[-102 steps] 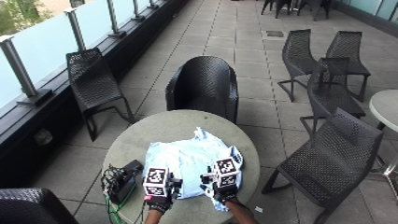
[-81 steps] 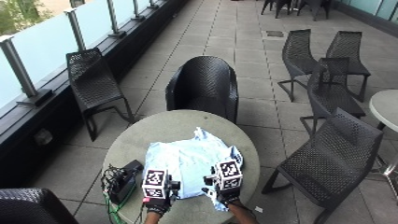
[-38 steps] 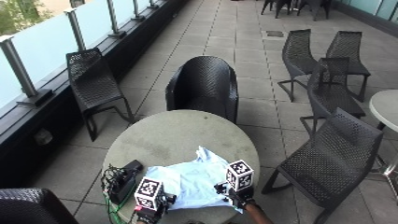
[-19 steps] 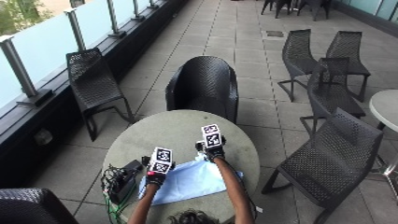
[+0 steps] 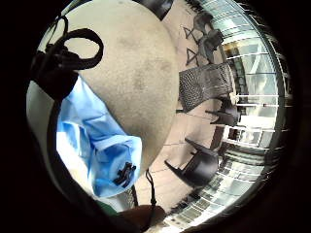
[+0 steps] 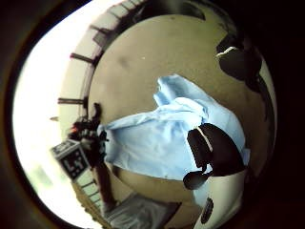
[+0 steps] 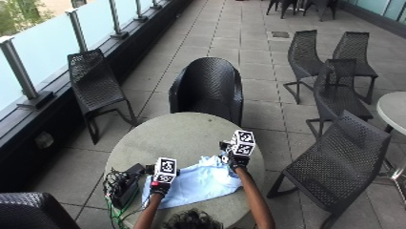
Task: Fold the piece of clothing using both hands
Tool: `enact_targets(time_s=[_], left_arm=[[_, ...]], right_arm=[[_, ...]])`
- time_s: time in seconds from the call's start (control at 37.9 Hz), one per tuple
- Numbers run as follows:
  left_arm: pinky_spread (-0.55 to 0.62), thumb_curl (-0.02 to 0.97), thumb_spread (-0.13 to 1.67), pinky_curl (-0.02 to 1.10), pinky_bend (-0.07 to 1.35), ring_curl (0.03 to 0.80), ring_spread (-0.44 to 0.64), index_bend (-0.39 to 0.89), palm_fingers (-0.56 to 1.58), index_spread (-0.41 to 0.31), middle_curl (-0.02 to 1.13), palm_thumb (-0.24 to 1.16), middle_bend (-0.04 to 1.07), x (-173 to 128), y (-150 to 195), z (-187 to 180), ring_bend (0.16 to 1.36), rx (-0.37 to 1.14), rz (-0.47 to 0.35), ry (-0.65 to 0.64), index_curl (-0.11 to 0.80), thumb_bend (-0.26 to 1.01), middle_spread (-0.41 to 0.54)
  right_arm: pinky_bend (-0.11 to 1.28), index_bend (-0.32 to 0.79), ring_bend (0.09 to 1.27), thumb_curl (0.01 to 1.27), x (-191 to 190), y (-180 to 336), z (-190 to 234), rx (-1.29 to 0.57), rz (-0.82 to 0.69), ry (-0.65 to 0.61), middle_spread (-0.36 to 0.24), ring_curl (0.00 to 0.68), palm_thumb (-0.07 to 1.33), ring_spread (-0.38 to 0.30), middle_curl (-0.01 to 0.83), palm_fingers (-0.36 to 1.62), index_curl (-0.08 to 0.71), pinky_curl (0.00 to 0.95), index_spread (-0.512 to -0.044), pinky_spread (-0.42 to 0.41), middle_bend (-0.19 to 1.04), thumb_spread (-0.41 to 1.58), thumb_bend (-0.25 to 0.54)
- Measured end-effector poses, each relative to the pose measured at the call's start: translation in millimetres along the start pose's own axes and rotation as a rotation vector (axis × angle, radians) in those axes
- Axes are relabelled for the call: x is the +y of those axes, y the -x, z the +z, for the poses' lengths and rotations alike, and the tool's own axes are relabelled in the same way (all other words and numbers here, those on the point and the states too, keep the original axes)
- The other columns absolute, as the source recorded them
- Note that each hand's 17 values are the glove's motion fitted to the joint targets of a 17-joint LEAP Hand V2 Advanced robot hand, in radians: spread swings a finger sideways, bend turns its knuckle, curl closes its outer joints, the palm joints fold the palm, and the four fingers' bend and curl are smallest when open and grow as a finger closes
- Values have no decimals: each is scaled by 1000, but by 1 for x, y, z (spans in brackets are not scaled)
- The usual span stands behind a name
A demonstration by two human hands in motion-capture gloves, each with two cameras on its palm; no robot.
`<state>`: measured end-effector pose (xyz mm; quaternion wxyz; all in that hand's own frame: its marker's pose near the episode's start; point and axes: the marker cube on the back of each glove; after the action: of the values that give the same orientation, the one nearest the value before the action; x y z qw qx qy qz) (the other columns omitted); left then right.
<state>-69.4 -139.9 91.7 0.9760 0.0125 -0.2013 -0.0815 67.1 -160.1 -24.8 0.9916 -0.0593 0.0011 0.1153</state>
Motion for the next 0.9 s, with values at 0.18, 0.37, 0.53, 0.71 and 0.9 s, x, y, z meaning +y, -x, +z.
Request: enact_targets(time_s=[0.18, 0.37, 0.53, 0.71, 0.9], left_arm=[[47, 304, 1312, 385, 273, 421, -252, 103, 644, -193, 466, 748, 252, 18, -28, 8, 637, 112, 63, -38, 424, 23, -244], [106, 298, 1346, 396, 298, 380, -139, 144, 585, -161, 414, 727, 155, 48, -38, -7, 549, 250, 97, 81, 402, -1, -171], [154, 251, 1456, 429, 390, 367, 5, 118, 431, -104, 387, 587, 114, 60, -31, -32, 501, 342, 74, 68, 380, -34, -68], [249, 181, 1578, 425, 375, 351, 145, 131, 325, -59, 366, 380, 163, 62, -33, -22, 523, 397, 89, 81, 354, -33, 14], [303, 144, 1614, 412, 365, 337, 212, 140, 318, -46, 357, 263, 176, 61, -34, -22, 531, 403, 89, 70, 344, -14, 49]], right_arm=[[465, 135, 466, 295, 57, -81, 45, -551, 137, -94, -186, 375, 814, -165, 415, 765, 360, 379, -320, -80, 271, 1068, -49], [632, 31, 408, 224, 71, -106, 131, -800, 124, -101, -72, 367, 369, 22, 381, 391, 296, 422, -301, 97, 147, 997, -132], [721, 84, 430, 239, 107, -79, 117, -702, 196, -129, -6, 346, 322, 99, 339, 318, 249, 418, -325, 161, 116, 914, -51], [559, 500, 458, 326, 96, -66, 102, -621, 324, -320, -53, 318, 731, -6, 280, 832, 368, 340, -308, 49, 101, 999, 166], [580, 464, 505, 377, 88, -82, 118, -480, 497, -350, -123, 360, 925, -145, 279, 1054, 422, 360, -263, -111, 119, 999, 227]])
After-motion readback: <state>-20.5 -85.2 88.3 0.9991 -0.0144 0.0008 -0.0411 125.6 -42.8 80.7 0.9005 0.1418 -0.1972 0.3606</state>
